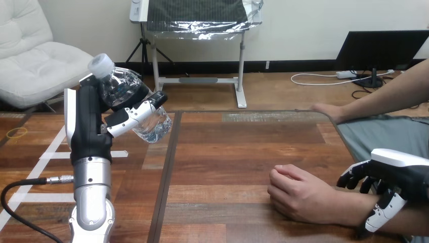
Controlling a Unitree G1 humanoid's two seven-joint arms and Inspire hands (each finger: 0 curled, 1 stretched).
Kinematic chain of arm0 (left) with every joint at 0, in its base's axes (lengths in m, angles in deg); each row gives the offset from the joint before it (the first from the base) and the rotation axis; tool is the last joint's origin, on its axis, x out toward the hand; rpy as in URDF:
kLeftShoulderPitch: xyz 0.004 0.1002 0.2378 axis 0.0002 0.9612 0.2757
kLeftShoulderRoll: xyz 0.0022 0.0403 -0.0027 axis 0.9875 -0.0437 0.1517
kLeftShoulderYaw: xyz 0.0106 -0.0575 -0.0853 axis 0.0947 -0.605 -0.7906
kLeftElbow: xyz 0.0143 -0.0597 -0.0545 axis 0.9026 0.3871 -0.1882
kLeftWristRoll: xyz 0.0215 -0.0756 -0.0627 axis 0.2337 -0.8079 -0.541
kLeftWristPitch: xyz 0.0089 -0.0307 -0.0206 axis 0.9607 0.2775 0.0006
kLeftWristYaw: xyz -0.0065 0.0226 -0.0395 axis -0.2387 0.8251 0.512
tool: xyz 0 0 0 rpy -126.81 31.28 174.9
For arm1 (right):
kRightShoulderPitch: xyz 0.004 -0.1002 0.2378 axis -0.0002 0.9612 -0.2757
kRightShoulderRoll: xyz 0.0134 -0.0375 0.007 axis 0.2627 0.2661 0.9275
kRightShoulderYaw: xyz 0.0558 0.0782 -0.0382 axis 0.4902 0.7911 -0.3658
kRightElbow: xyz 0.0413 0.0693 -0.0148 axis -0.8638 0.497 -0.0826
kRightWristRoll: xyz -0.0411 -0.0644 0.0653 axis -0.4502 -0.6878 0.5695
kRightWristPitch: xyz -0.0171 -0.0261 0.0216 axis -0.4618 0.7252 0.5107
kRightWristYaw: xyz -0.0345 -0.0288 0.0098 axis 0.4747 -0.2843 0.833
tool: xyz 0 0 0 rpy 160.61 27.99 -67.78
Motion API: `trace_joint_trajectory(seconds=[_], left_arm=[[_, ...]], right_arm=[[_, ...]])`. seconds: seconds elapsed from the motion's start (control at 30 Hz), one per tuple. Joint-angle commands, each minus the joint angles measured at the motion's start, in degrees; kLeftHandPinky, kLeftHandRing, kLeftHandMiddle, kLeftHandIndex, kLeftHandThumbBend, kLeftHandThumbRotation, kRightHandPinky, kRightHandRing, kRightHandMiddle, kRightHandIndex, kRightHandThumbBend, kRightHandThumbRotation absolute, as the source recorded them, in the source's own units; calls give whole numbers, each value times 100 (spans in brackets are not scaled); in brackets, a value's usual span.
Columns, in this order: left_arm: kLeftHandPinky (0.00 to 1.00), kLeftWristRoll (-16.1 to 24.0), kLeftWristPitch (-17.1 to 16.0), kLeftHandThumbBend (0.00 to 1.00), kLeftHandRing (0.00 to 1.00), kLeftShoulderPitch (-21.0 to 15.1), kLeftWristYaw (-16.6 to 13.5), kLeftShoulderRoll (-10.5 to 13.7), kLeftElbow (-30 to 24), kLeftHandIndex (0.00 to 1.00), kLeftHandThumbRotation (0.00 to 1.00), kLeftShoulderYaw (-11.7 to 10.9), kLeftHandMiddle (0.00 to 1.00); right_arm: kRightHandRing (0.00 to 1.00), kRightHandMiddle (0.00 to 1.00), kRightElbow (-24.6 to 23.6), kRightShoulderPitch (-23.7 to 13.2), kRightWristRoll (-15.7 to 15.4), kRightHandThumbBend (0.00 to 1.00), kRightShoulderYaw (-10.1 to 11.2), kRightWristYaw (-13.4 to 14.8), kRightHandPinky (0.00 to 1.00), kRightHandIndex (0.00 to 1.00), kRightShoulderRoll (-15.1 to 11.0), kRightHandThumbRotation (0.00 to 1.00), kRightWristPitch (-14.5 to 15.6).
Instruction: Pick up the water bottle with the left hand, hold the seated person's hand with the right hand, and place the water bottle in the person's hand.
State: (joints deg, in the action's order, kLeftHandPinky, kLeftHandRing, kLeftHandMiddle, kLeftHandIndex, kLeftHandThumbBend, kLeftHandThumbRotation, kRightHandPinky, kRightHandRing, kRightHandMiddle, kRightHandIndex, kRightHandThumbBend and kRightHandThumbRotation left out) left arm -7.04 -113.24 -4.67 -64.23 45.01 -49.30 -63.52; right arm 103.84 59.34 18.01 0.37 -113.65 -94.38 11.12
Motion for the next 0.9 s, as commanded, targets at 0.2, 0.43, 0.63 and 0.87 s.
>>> trace_joint_trajectory(seconds=[0.2,0.43,0.63,0.87], left_arm=[[27,-60,-31,62,33,-487,-19,27,-207,42,0,-65,39],[27,-41,-95,62,33,-486,-44,39,-176,42,0,-70,38],[27,-29,-120,62,32,-482,-54,49,-162,42,0,-74,38],[27,-48,-64,62,32,-468,-57,36,-217,42,0,-85,38]], right_arm=[[75,79,478,-211,-229,100,-468,35,61,77,377,21,-34],[71,77,672,-336,-296,100,-589,-42,59,75,416,21,51],[69,77,818,-453,-401,100,-728,-110,58,74,448,22,181],[65,73,964,-515,-379,100,-772,-143,55,71,499,22,185]])
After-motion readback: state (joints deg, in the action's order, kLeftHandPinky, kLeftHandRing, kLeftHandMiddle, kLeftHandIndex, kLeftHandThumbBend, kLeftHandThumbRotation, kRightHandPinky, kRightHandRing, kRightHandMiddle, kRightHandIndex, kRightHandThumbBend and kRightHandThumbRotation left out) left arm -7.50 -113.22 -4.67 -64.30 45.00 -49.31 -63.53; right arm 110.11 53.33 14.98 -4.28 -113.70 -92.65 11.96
